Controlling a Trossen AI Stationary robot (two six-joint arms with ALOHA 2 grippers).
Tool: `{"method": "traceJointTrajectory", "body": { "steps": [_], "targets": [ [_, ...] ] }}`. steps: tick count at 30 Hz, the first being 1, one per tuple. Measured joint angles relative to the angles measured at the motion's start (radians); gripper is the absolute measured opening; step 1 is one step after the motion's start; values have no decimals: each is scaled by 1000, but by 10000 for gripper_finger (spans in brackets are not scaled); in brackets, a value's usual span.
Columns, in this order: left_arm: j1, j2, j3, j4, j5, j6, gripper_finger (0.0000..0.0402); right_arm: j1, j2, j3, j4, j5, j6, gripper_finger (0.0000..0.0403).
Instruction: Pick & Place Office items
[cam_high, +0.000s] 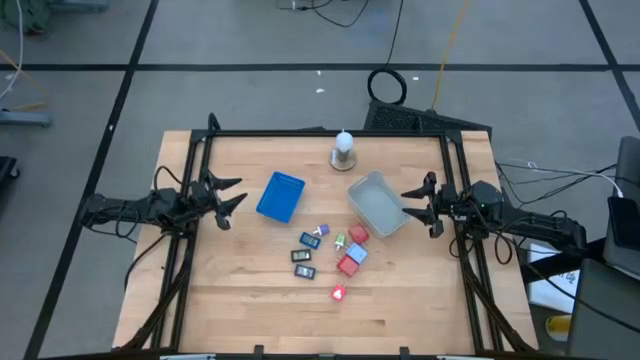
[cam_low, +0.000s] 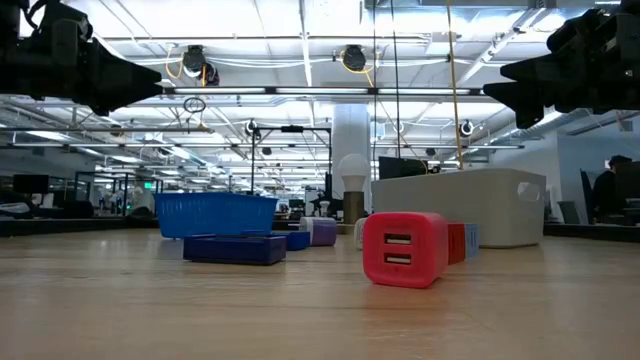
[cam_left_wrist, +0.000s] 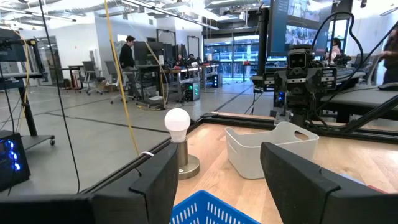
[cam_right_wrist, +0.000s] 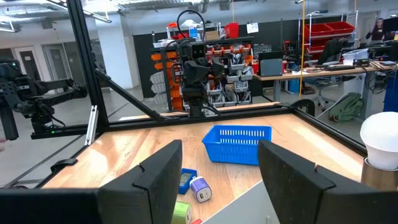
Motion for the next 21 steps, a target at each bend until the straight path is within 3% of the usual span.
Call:
{"method": "traceJointTrajectory", "body": {
  "steps": [21],
  "targets": [
    [0,0,0,0,0,0,228,0,0,0,0,1,-58,201]
  ]
}}
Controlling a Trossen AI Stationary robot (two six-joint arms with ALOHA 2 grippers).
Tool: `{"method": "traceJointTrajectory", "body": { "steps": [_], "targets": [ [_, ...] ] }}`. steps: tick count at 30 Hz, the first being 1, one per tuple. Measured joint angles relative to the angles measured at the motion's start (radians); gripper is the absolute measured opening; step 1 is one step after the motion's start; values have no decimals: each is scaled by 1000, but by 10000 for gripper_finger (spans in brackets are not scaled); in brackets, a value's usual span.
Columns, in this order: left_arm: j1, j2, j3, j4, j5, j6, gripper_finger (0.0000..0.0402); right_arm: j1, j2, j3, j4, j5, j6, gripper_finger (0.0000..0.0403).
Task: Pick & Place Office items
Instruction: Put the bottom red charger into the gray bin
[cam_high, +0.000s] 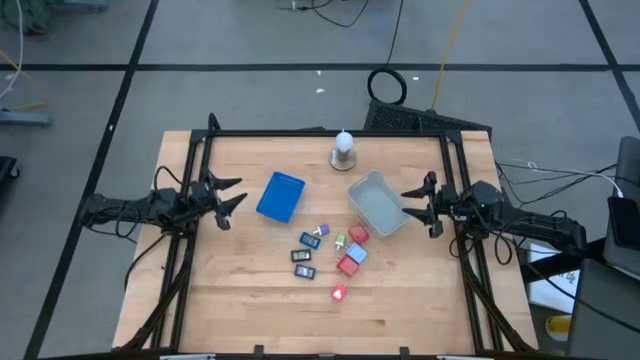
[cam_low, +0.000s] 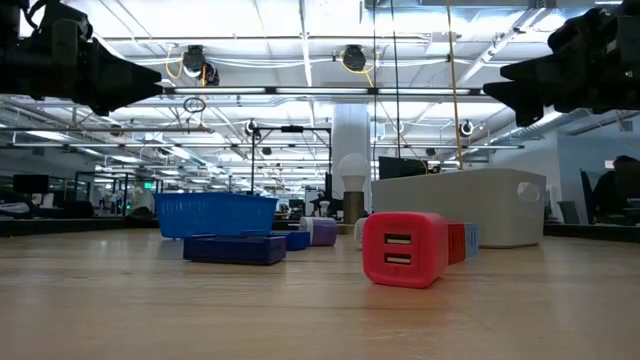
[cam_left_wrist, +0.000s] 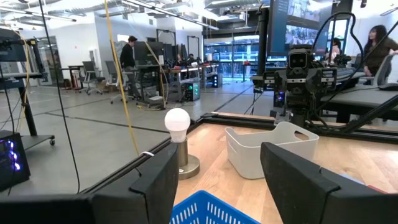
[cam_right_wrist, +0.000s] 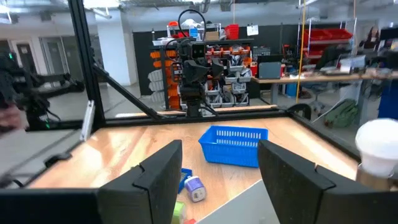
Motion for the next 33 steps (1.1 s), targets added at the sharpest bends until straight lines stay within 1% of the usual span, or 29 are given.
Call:
{"method": "traceJointTrajectory", "body": {
  "steps": [2,6,10,15,17,19,23,26,29,33],
  "targets": [
    [0,0,0,0,1,-23,228,0,0,0,1,0,-28,201],
    [0,0,0,0,32,-159,228,0,0,0,2,0,-28,201],
    [0,0,0,0,36,-290,228,0,0,0,3,0,-28,201],
    [0,0,0,0,40,-466,228,0,0,0,9,0,52,201],
    [0,0,0,-11,75,-516,228,0,0,0,8,0,90,201],
    [0,0,0,-25,111,-520,228,0,0,0,10,0,101,201],
    [0,0,0,-48,145,-472,228,0,0,0,31,-1,106,201],
    [0,0,0,-70,181,-436,228,0,0,0,52,-1,159,201],
    [0,1,0,-99,184,-410,228,0,0,0,63,-1,208,201],
    [0,12,1,-100,185,-399,228,0,0,0,61,2,187,201]
  ]
}}
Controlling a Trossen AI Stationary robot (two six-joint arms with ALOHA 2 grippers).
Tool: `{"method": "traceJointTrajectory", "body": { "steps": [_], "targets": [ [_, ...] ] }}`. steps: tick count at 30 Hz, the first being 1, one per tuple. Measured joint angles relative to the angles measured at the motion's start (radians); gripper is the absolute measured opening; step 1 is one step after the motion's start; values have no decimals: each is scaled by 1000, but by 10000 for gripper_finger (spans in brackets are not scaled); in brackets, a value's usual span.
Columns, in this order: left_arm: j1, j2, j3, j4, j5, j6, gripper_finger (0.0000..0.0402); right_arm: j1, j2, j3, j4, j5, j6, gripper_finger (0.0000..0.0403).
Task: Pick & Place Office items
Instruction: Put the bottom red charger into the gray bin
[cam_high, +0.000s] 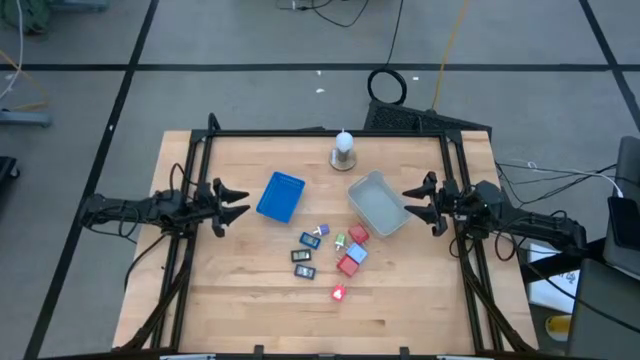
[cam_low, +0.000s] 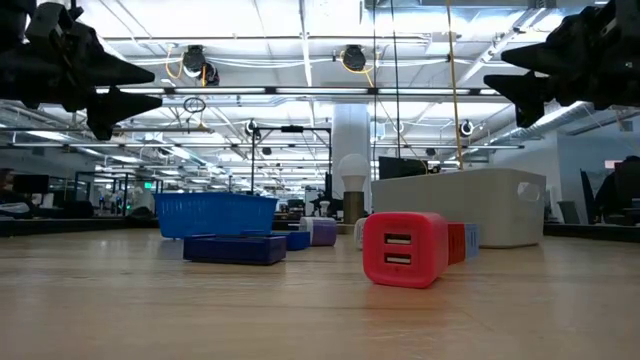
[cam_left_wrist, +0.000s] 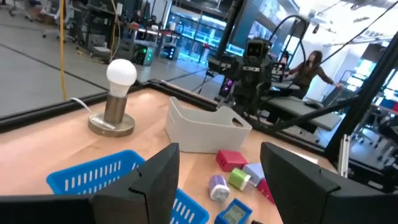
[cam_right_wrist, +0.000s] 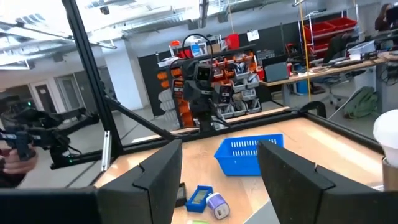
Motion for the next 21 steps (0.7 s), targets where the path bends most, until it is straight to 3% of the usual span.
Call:
{"method": "traceJointTrajectory", "body": {
  "steps": [13,21],
  "targets": [
    [0,1,0,5,-109,103,228,0,0,0,0,2,-32,201],
    [0,2,0,4,-96,96,227,0,0,0,-1,2,-51,201]
  ]
}}
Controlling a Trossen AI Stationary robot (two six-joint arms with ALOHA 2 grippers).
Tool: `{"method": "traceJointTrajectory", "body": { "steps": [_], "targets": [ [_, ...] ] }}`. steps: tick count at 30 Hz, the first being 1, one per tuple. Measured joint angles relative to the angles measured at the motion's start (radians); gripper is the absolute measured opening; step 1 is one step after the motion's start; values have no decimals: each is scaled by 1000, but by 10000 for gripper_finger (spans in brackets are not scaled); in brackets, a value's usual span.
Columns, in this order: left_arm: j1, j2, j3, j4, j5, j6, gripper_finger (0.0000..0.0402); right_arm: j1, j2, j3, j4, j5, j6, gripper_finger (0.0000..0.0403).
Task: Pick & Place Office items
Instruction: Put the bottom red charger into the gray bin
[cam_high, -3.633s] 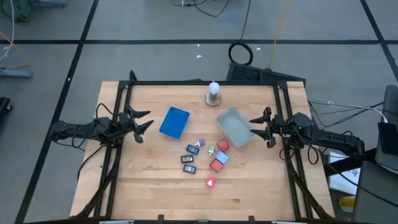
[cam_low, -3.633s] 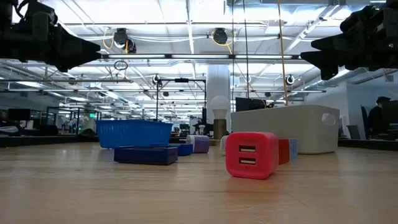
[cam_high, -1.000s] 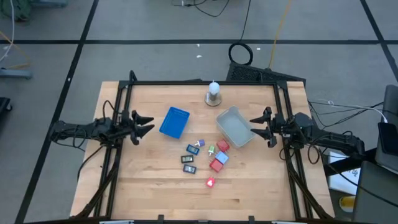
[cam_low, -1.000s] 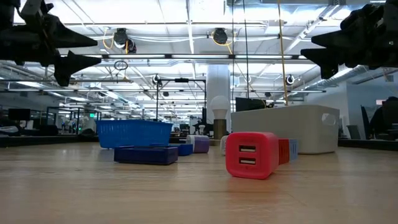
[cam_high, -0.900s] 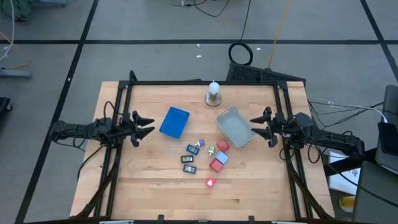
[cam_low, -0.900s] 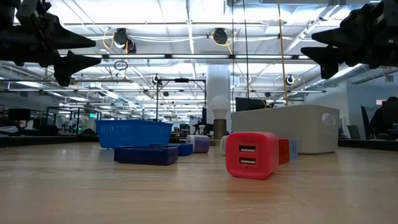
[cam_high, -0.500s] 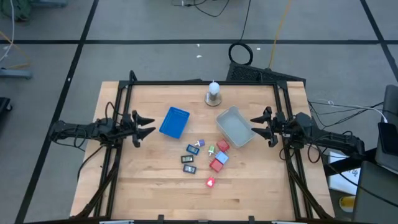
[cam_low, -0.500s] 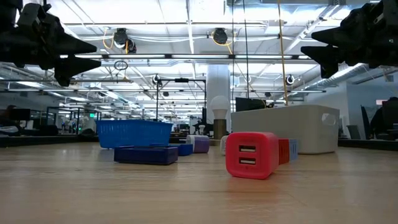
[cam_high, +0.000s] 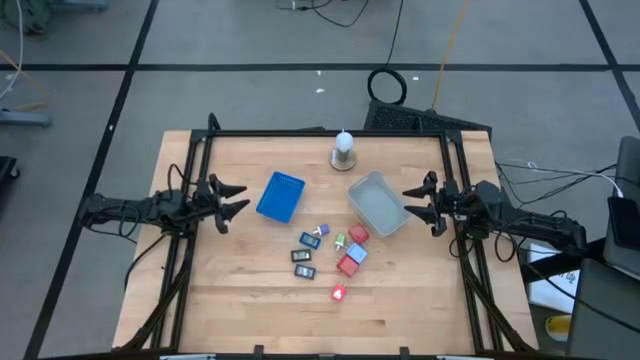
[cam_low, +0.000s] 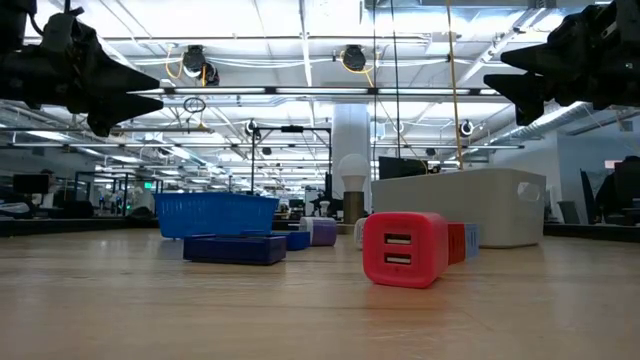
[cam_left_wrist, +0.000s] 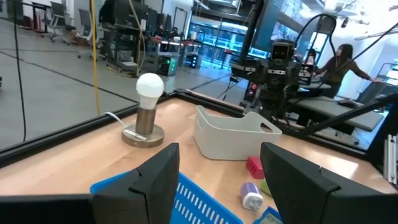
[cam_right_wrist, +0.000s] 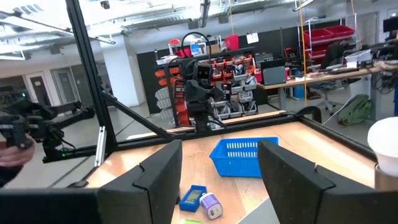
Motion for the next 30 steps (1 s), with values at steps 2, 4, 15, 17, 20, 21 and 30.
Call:
{"method": "traceJointTrajectory", "body": {
  "steps": [2,4,15,17,20,21,30],
  "targets": [
    [0,0,0,-3,36,16,227,0,0,0,0,0,-16,200],
    [0,0,0,-6,83,45,221,0,0,0,-5,1,-32,192],
    [0,0,0,-12,121,103,13,0,50,0,-52,102,-108,31],
    [0,0,1,-14,121,125,15,0,67,0,-60,101,-116,8],
    [-1,0,1,-17,130,141,5,0,92,0,-60,101,-116,10],
    [-1,0,3,-24,144,143,3,0,98,0,-60,101,-116,10],
    [-1,0,4,-45,279,106,18,0,124,0,-60,100,-134,1]
  ]
}}
